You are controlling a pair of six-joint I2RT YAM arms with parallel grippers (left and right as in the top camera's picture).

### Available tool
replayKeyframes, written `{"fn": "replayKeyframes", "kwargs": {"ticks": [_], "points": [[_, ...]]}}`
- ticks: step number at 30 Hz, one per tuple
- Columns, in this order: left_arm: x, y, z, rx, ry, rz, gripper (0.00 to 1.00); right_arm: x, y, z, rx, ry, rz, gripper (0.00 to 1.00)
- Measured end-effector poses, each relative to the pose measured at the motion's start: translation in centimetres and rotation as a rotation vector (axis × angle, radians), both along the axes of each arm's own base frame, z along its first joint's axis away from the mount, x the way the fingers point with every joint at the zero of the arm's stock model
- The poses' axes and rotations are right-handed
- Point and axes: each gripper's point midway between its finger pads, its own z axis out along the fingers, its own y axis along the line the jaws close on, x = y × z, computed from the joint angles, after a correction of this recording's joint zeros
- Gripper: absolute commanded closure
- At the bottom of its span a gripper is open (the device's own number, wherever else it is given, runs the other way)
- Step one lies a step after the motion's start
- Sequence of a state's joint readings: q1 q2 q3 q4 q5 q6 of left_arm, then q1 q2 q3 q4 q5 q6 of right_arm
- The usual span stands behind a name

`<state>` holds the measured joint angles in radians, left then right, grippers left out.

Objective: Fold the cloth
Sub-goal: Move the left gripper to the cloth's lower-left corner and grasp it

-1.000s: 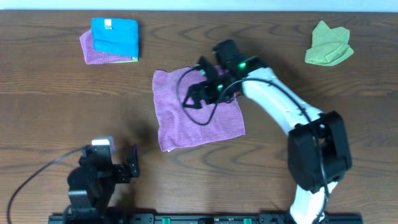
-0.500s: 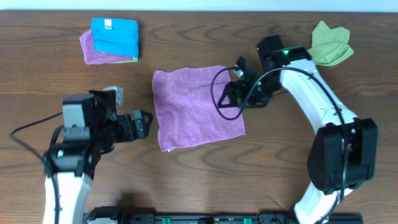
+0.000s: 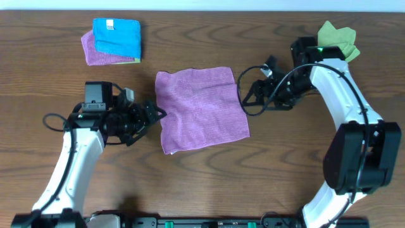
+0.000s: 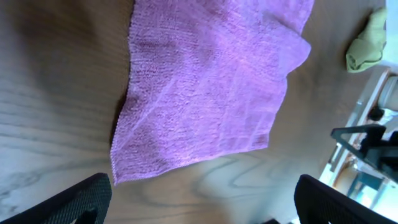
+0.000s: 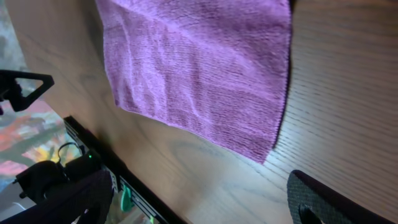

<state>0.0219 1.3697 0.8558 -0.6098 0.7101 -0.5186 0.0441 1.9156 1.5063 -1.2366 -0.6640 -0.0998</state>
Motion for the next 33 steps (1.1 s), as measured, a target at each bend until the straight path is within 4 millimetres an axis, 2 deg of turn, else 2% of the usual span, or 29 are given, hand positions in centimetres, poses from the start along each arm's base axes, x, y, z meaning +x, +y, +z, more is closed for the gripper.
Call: {"fn": "replayKeyframes", "kwargs": {"ticks": [6,16,23,33], "points": [[-1.5,-0.4,-3.1,-0.039,0.097,0.031,0.05,-0.9,-0.7,-1.0,0.001,0.038,-0.012,0.11],[-3.6,-1.0,-7.1,-0.129,0.173,0.135,0.05,-1.0,-0.7,-1.1,0.002,0.04,-0.009,0.11],[-3.8,-1.2,-8.3,-0.173,0.192,0.209,0.05,-1.0,-0.7,-1.1,0.002,0.041,-0.009,0.11],[-3.3,-1.4,-8.2,-0.224,0.19,0.266,0.05,-1.0,-0.7,-1.1,0.002,0.04,-0.009,0.1]]}}
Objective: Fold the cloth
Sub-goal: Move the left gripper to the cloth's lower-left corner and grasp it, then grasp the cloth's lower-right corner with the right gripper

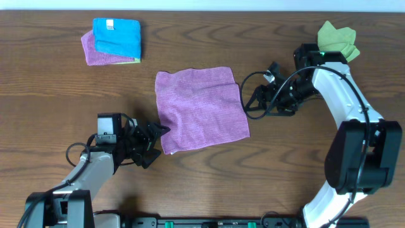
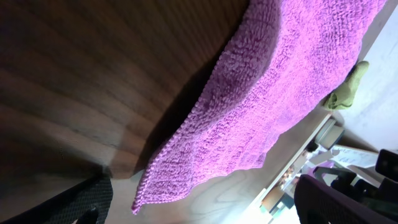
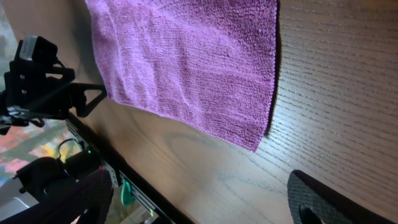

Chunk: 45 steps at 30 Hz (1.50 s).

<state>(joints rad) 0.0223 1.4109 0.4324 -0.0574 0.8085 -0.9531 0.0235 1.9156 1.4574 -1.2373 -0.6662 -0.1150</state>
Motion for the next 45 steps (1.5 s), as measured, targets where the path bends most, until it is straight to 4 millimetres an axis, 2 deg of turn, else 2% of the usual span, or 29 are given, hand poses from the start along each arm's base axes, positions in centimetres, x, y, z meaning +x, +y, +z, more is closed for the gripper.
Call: {"fn": "replayKeyframes", "kwargs": {"ticks": [7,11,16,24,28,34,40,45], "points": [[0.1,-0.1,-0.1,-0.012,0.015,0.026,0.04,0.0,0.0,0.0,0.0,0.0,0.0,0.1],[0.4,-1.1,0.0,-0.034,0.003,0.001,0.0,0.0,0.0,0.0,0.0,0.0,0.0,0.11],[0.4,-2.5,-0.5,-0.066,0.017,-0.03,0.3,0.0,0.0,0.0,0.0,0.0,0.001,0.11],[-0.6,-2.2,-2.3,-0.035,0.073,-0.023,0.94,0.2,-0.1,-0.3,-0.008,-0.014,0.003,0.09],[-0.2,-2.0,-2.6,-0.021,0.048,-0.017,0.94,0.1,-0.2,-1.7,-0.011,-0.024,0.001,0.08],[1.4,-2.3,-1.5,-0.036,-0.051,-0.024,0.94,-1.2,-0.2,-4.9,-0.017,-0.003,-0.022,0.07],[1.3,-2.6,-1.2,-0.061,-0.055,-0.038,0.94,-1.7,-0.2,-7.0,-0.021,0.005,-0.064,0.09],[1.2,-2.9,-1.0,-0.079,-0.056,-0.05,0.94,-2.1,0.7,-8.0,0.001,0.013,-0.091,0.13]]}}
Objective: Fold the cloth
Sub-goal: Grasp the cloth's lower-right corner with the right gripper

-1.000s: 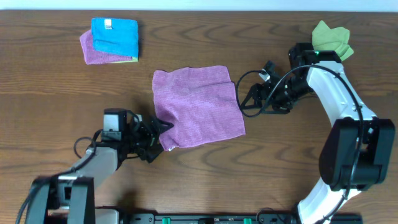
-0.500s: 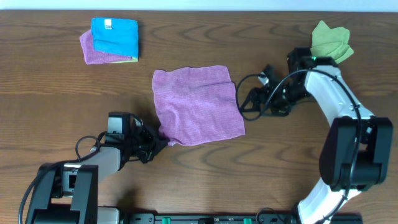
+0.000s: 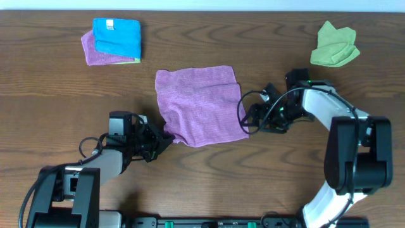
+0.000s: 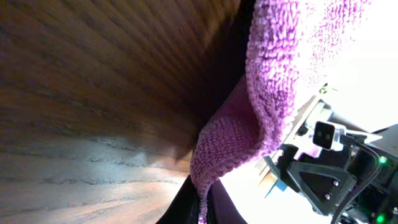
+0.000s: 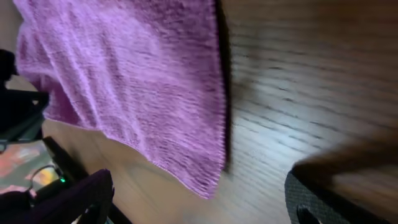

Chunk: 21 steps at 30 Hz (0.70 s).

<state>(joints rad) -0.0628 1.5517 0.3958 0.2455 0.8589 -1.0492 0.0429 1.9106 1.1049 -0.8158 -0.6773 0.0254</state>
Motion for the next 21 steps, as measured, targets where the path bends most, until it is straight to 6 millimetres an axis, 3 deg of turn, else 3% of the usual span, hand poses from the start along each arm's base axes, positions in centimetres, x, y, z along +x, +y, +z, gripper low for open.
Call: {"fn": "replayKeyframes", "kwargs": {"ticks": [9,11,13,16,21], "points": [[0.4,-0.2,0.6,-0.015,-0.017,-0.011,0.94,-0.4,3.5,-0.1,0.067,-0.028,-0.007,0.2],[0.4,-0.2,0.6,-0.016,-0.018,-0.012,0.94,-0.6,4.3,-0.2,0.074,-0.03,0.003,0.3],[0.4,-0.3,0.6,-0.018,-0.018,-0.014,0.94,-0.9,4.9,-0.4,0.07,-0.03,0.015,0.54],[0.4,-0.3,0.6,-0.02,-0.017,-0.015,0.94,-1.6,5.3,-1.0,0.046,-0.012,0.024,0.98],[0.4,-0.2,0.9,-0.028,-0.036,-0.03,0.94,-2.1,4.6,-1.8,-0.009,0.019,0.008,0.99]]}}
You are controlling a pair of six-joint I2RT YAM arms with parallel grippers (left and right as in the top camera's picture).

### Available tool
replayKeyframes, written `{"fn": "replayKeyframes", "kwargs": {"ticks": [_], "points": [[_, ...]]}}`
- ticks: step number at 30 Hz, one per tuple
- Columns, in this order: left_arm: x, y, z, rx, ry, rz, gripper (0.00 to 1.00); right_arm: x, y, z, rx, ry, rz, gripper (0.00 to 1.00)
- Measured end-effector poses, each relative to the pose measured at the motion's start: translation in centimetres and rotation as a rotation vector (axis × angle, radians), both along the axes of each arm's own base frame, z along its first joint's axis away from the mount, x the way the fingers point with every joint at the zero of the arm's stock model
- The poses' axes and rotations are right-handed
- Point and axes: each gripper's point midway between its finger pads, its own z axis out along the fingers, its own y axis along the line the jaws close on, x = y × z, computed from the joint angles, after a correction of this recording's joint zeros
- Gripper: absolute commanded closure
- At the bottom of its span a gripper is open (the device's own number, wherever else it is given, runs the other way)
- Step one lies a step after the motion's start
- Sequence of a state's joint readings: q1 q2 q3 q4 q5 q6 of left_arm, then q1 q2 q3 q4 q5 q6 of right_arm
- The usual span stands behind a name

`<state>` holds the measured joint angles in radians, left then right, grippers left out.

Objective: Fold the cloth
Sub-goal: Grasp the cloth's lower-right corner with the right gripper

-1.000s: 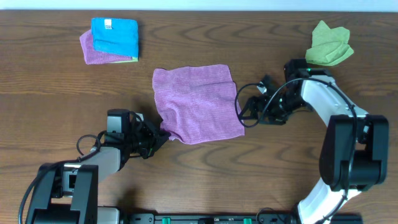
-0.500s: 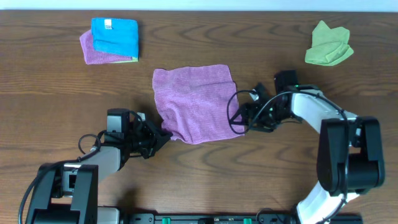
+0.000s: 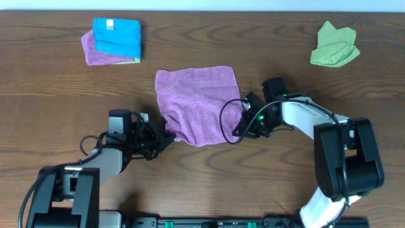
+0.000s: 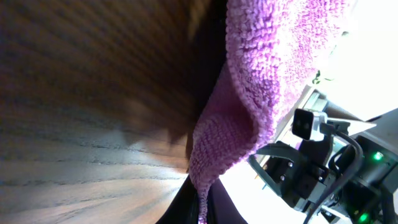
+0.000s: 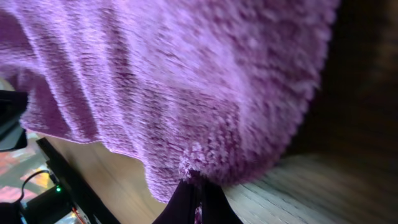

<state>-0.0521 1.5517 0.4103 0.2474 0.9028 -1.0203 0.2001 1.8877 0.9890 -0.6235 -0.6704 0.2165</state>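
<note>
The purple cloth [image 3: 197, 104] lies mid-table in the overhead view, its near edge lifted and drawn in. My left gripper [image 3: 166, 135] is shut on the cloth's near left corner; the left wrist view shows the purple cloth [image 4: 249, 93] rising from the pinched fingers [image 4: 198, 210]. My right gripper [image 3: 236, 129] is shut on the near right corner, and in the right wrist view the purple cloth [image 5: 174, 74] fills the frame above the closed fingertips [image 5: 198, 205].
A blue cloth [image 3: 116, 36] lies folded on a purple one [image 3: 92, 52] at the far left. A crumpled green cloth [image 3: 334, 44] sits at the far right. The wooden table [image 3: 50, 101] surrounds the work.
My right gripper, open beside the cloth's near right corner, has shut on that corner and shifted left. The cloth's right edge is pulled inward. My left gripper still grips its corner.
Both grippers stood open beside the flat cloth, left and right of it. Then both were lower, near its near corners. Then my left gripper was shut on the near left corner, the right still open. Now both corners are gripped.
</note>
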Motion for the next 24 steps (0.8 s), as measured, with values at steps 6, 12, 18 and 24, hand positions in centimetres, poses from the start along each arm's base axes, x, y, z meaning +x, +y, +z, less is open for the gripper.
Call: {"fn": "replayKeyframes", "kwargs": {"ticks": [6,12,18,24], "points": [[0.4,1.1,0.9,-0.051,-0.039,0.001,0.94,-1.6,-2.1,-0.2,-0.038,0.105,-0.041,0.99],[-0.1,0.9,2.1,-0.125,-0.063,-0.042,0.94,-3.9,-2.7,0.7,-0.054,0.184,-0.018,0.98],[-2.0,0.3,2.1,-0.169,0.0,-0.096,0.94,-4.4,-3.4,3.0,-0.088,0.138,-0.002,0.99],[-5.2,0.0,1.3,-0.181,0.105,-0.154,0.94,-4.9,-4.5,3.9,-0.156,0.108,0.003,0.99]]}}
